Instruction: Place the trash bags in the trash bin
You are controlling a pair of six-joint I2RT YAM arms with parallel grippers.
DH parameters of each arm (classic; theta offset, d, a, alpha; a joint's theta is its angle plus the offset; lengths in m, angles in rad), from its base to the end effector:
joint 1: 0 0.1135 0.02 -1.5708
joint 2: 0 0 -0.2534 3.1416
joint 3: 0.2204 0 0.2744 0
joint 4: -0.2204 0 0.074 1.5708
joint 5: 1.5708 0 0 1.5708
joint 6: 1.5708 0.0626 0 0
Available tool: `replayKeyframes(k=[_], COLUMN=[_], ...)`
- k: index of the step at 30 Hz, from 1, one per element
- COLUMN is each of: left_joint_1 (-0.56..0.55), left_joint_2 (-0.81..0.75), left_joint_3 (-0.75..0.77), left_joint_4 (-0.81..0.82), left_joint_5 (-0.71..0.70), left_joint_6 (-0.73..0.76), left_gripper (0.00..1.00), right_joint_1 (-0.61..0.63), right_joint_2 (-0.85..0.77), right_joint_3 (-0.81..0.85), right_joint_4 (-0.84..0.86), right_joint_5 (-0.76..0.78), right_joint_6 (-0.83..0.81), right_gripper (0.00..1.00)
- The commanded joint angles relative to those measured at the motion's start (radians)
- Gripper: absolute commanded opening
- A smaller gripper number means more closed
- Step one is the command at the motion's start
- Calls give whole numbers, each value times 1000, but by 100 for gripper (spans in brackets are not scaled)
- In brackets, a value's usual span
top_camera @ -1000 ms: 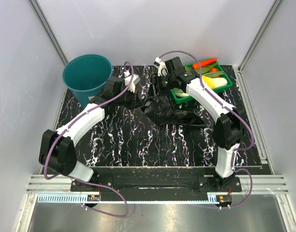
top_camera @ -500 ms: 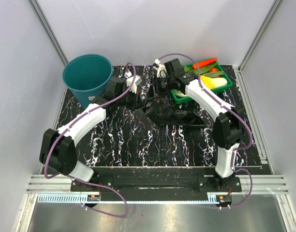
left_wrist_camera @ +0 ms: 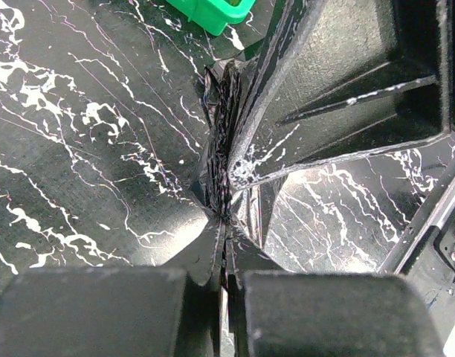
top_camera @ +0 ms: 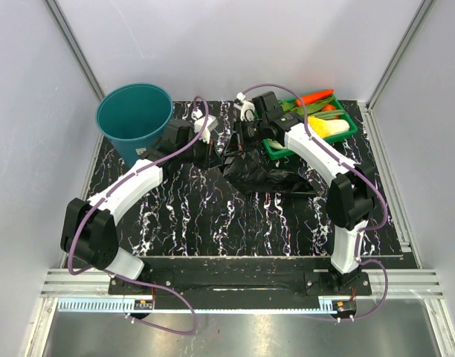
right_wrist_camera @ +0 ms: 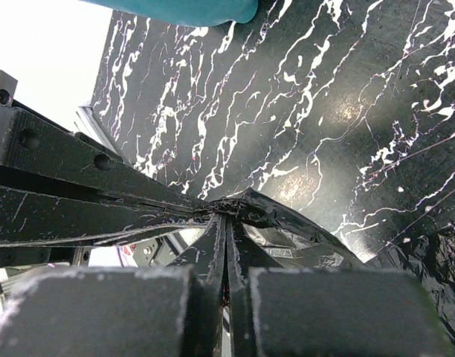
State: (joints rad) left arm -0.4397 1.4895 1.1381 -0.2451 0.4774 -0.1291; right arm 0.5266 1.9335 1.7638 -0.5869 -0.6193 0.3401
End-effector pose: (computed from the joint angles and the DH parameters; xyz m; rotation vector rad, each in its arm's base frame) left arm 0.3304 -0.1872 0.2574 0.6190 2.1245 -0.8388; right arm 0.3922 0.2701 0.2785 -0.5561 2.3714 1.1375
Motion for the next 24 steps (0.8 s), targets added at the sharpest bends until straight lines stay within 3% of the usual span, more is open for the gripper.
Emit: replayKeyframes(k=[1, 10, 18, 20, 22, 24], left_joint_1=[-4, -1, -1, -1, -1, -1], left_joint_2=[-9, -6, -6, -5, -3, -5], left_joint_3=[28, 43, 45, 48, 49, 52], left_joint_4=[49, 33, 29, 24, 26, 23], left_joint_5=[27, 33, 32, 32, 32, 40], left_joint_6=[5, 23, 31, 36, 36, 36], left_gripper=[0, 0, 0, 0, 0, 0], right_joint_1=[7, 7, 7, 7, 7, 6], right_joint_2=[-1, -82, -126, -125, -125, -122], right_joint_3=[6, -26, -50, -44, -43, -38], right_joint_4=[39, -20, -18, -16, -16, -17], right_joint_5=[4, 130, 109, 78, 63, 75], right_joint_6=[-33, -150, -162, -147, -136, -131], right_gripper=[0, 0, 0, 10, 37, 51])
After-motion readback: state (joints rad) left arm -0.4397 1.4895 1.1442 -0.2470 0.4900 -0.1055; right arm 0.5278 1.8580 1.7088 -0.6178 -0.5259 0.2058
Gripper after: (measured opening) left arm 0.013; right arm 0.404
